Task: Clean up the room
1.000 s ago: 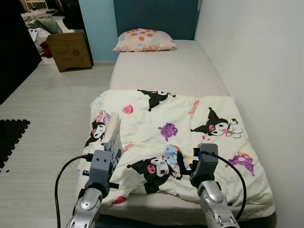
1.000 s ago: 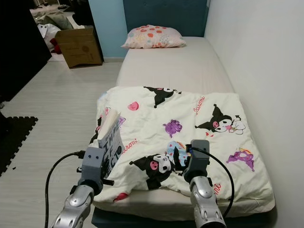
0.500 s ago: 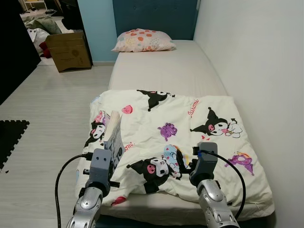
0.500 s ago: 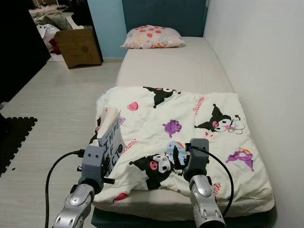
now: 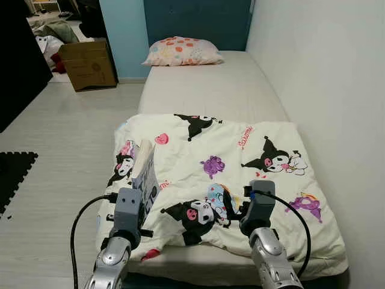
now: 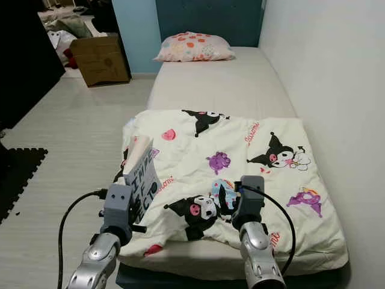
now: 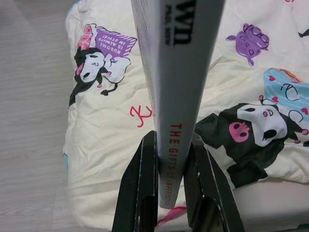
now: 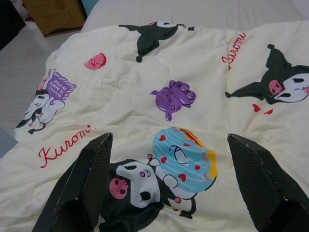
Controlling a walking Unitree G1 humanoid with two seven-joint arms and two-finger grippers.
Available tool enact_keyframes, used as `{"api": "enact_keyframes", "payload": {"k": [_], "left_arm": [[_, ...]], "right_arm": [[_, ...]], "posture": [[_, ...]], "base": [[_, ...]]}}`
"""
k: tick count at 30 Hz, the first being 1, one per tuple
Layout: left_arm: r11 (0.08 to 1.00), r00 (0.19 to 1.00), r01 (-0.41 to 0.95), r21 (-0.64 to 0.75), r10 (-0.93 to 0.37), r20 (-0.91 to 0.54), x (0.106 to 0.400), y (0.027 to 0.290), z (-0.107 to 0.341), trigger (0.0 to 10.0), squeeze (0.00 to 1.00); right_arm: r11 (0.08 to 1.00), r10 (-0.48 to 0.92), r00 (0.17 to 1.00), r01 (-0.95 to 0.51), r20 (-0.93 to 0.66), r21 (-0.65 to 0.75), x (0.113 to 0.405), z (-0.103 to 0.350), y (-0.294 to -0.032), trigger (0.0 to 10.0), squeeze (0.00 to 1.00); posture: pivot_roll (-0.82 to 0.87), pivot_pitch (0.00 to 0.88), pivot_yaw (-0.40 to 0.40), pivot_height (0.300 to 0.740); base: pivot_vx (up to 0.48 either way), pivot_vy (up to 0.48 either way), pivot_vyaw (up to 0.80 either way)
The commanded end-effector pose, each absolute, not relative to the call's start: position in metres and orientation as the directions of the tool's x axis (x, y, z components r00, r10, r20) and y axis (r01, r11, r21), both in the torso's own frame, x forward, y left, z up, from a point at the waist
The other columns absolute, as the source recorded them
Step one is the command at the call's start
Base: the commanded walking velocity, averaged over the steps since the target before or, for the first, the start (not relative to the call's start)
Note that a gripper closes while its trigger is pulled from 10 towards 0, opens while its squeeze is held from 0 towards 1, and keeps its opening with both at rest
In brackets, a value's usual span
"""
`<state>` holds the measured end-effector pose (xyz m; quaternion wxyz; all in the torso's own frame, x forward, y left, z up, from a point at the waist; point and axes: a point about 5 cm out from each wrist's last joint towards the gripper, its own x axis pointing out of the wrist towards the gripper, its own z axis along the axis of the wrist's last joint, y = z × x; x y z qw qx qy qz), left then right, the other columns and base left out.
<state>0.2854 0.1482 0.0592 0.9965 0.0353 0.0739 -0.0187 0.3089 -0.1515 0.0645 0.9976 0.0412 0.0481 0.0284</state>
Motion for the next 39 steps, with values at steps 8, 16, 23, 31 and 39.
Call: {"api": "enact_keyframes", "payload": {"k": [8, 16, 23, 31, 39], "left_arm": [[0.995, 0.99, 0.046, 0.089, -0.034, -0.134, 0.283, 0.1501, 0.0606, 10.0, 0.0], [0.995, 0.99, 0.046, 0.083, -0.034, -0.136, 0.2832, 0.1502, 0.0607, 10.0, 0.0], [0.995, 0.991, 0.048, 0.082, -0.037, -0.132, 0.2821, 0.1505, 0.0611, 10.0, 0.0], [0.995, 0.991, 0.048, 0.083, -0.037, -0.131, 0.2807, 0.1514, 0.061, 10.0, 0.0], [0.995, 0.991, 0.046, 0.086, -0.034, -0.129, 0.2795, 0.153, 0.0614, 10.0, 0.0]], "right_arm": [[0.996, 0.051, 0.987, -0.04, -0.15, 0.08, 0.3011, 0.0502, -0.1527, 10.0, 0.0], [0.996, 0.057, 0.987, -0.045, -0.15, 0.079, 0.3015, 0.0503, -0.1516, 10.0, 0.0], [0.996, 0.06, 0.987, -0.048, -0.149, 0.08, 0.3015, 0.0502, -0.151, 10.0, 0.0], [0.996, 0.06, 0.987, -0.049, -0.15, 0.08, 0.3009, 0.0497, -0.1508, 10.0, 0.0], [0.995, 0.066, 0.987, -0.054, -0.148, 0.082, 0.3014, 0.05, -0.1491, 10.0, 0.0]], "posture": [[-0.03, 0.11, 0.021, 0.74], [-0.03, 0.107, 0.02, 0.74], [-0.03, 0.109, 0.018, 0.74], [-0.03, 0.113, 0.016, 0.74], [-0.02, 0.114, 0.017, 0.74]], "base": [[0.0, 0.0, 0.0], [0.0, 0.0, 0.0], [0.0, 0.323, 0.0], [0.0, 0.48, 0.0], [0.0, 0.405, 0.0]]}}
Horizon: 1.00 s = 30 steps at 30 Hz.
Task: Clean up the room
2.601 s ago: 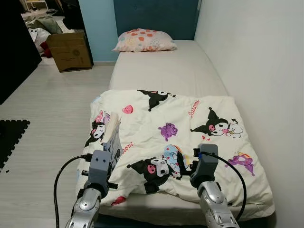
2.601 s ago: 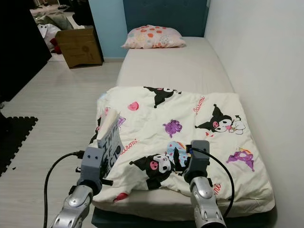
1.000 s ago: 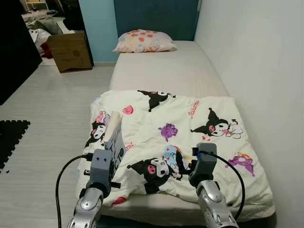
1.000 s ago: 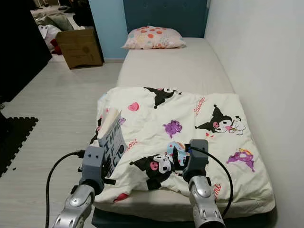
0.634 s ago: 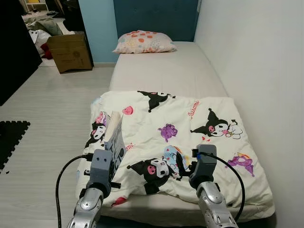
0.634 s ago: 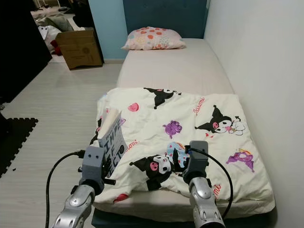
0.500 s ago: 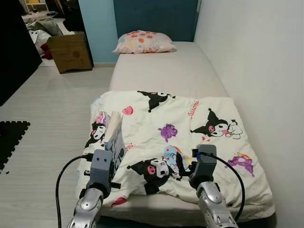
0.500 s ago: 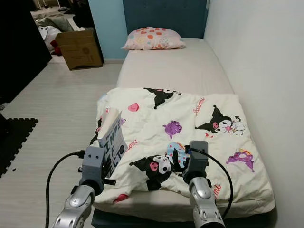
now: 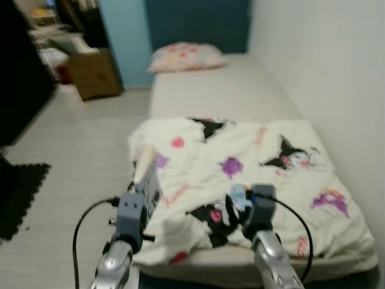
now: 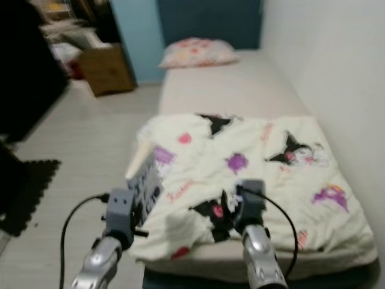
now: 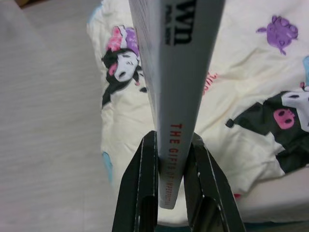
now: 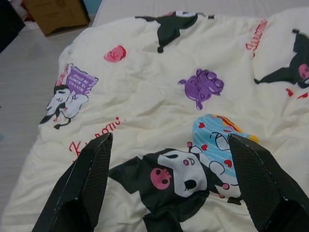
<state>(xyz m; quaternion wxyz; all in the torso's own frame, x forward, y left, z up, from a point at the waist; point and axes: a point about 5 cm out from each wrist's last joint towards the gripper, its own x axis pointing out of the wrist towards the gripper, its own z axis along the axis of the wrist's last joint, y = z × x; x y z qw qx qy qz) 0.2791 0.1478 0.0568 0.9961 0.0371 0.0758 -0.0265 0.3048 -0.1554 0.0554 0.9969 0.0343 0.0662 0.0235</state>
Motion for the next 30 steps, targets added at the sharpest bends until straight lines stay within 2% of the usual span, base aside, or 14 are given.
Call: {"api": "enact_keyframes", "payload": {"k": [1, 30], "left_arm": [[0.995, 0.991, 0.045, 0.087, -0.034, -0.13, 0.279, 0.154, 0.062, 10.0, 0.0], [0.996, 0.991, 0.018, 0.09, -0.006, -0.131, 0.275, 0.163, 0.063, 10.0, 0.0]], "right_arm": [[0.995, 0.067, 0.987, -0.055, -0.147, 0.084, 0.302, 0.05, -0.148, 10.0, 0.0], [0.991, 0.108, 0.981, -0.093, -0.16, 0.099, 0.295, 0.044, -0.136, 10.0, 0.0]], "posture": [[-0.02, 0.115, 0.017, 0.74], [0.0, 0.125, 0.004, 0.74]], "base": [[0.0, 0.382, 0.0], [0.0, 0.383, 0.0]]}}
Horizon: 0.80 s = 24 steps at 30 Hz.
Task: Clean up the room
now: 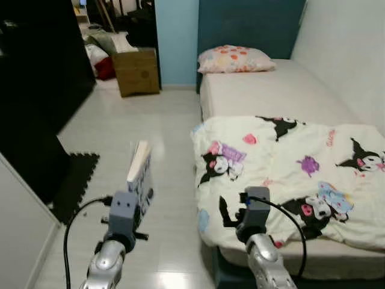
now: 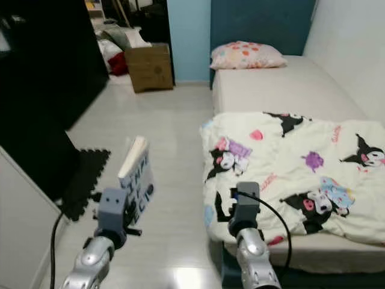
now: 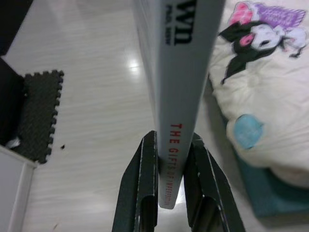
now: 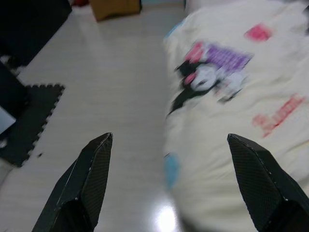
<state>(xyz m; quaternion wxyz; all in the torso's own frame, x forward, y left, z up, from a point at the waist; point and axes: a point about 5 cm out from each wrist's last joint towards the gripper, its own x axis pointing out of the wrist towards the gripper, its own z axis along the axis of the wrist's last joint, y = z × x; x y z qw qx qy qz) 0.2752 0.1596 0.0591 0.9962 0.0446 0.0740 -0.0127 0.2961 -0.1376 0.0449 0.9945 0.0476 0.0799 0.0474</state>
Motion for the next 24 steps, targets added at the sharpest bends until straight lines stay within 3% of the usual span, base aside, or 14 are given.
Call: {"api": "enact_keyframes", "payload": {"k": [1, 9, 12, 18, 24], "left_arm": [[0.996, 0.991, 0.017, 0.09, -0.005, -0.131, 0.275, 0.163, 0.062, 10.0, 0.0], [0.994, 0.99, 0.007, 0.113, 0.009, -0.139, 0.271, 0.166, 0.06, 10.0, 0.0], [0.99, 0.987, -0.025, 0.141, 0.047, -0.155, 0.268, 0.171, 0.057, 10.0, 0.0], [0.987, 0.983, -0.05, 0.153, 0.076, -0.168, 0.265, 0.176, 0.056, 10.0, 0.0], [0.99, 0.982, -0.06, 0.131, 0.082, -0.169, 0.265, 0.178, 0.056, 10.0, 0.0]], "right_arm": [[0.991, 0.108, 0.981, -0.093, -0.16, 0.1, 0.295, 0.043, -0.136, 10.0, 0.0], [0.991, 0.105, 0.982, -0.09, -0.157, 0.101, 0.293, 0.043, -0.138, 10.0, 0.0], [0.991, 0.103, 0.982, -0.088, -0.156, 0.1, 0.294, 0.043, -0.139, 10.0, 0.0], [0.992, 0.096, 0.983, -0.081, -0.154, 0.1, 0.293, 0.043, -0.143, 10.0, 0.0], [0.992, 0.093, 0.983, -0.078, -0.156, 0.099, 0.293, 0.042, -0.144, 10.0, 0.0]], "posture": [[0.0, 0.125, 0.004, 0.74], [0.0, 0.133, 0.004, 0.74], [0.0, 0.135, 0.002, 0.74], [0.01, 0.139, -0.001, 0.74], [0.01, 0.138, -0.006, 0.74]], "base": [[0.0, 0.39, 0.0], [0.0, 0.311, 0.0], [0.0, -0.395, 0.0], [0.0, 0.0, 0.0], [0.0, -0.417, 0.0]]}}
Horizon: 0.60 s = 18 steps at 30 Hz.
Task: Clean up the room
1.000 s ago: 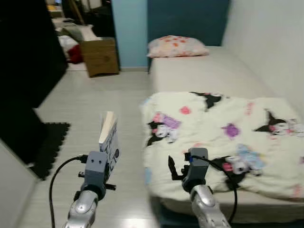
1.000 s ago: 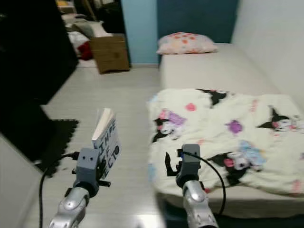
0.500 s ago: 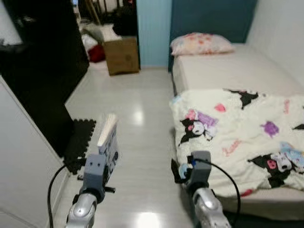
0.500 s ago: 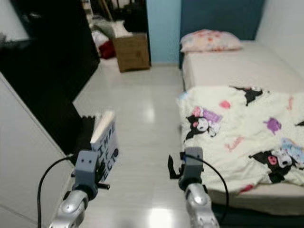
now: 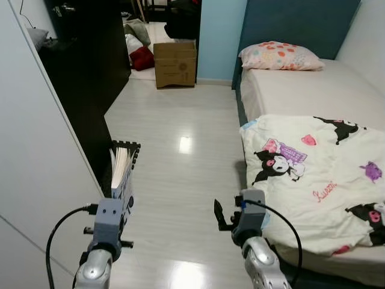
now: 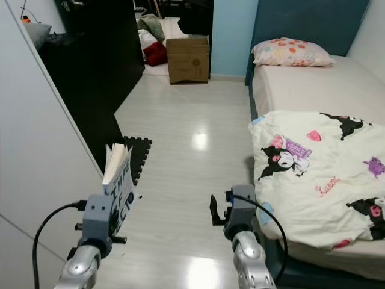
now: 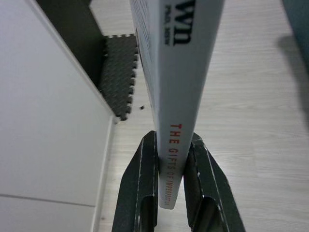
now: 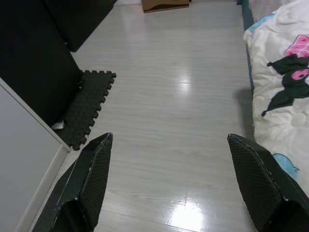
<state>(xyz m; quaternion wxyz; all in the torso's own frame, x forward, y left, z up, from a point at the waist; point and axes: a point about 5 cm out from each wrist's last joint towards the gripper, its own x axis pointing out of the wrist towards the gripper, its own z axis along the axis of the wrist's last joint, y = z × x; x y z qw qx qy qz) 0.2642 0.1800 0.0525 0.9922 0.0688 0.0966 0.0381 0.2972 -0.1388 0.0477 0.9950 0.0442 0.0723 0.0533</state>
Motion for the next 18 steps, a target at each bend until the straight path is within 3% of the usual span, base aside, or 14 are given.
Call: {"api": "enact_keyframes", "payload": {"k": [1, 9, 18], "left_arm": [[0.99, 0.982, -0.06, 0.131, 0.082, -0.169, 0.265, 0.178, 0.056, 10.0, 0.0], [0.982, 0.971, -0.163, 0.095, 0.176, -0.161, 0.259, 0.19, 0.055, 10.0, 0.0], [0.981, 0.967, -0.182, 0.07, 0.192, -0.169, 0.256, 0.193, 0.053, 10.0, 0.0]], "right_arm": [[0.992, 0.093, 0.983, -0.078, -0.156, 0.099, 0.293, 0.042, -0.144, 10.0, 0.0], [0.991, 0.105, 0.984, -0.091, -0.146, 0.1, 0.293, 0.043, -0.143, 10.0, 0.0], [0.991, 0.097, 0.985, -0.081, -0.145, 0.11, 0.291, 0.043, -0.144, 10.0, 0.0]], "posture": [[0.01, 0.138, -0.006, 0.74], [0.02, 0.13, -0.023, 0.74], [0.02, 0.122, -0.021, 0.74]], "base": [[0.0, -0.292, 0.0], [0.0, 0.0, 0.0], [0.0, 0.0, 0.0]]}}
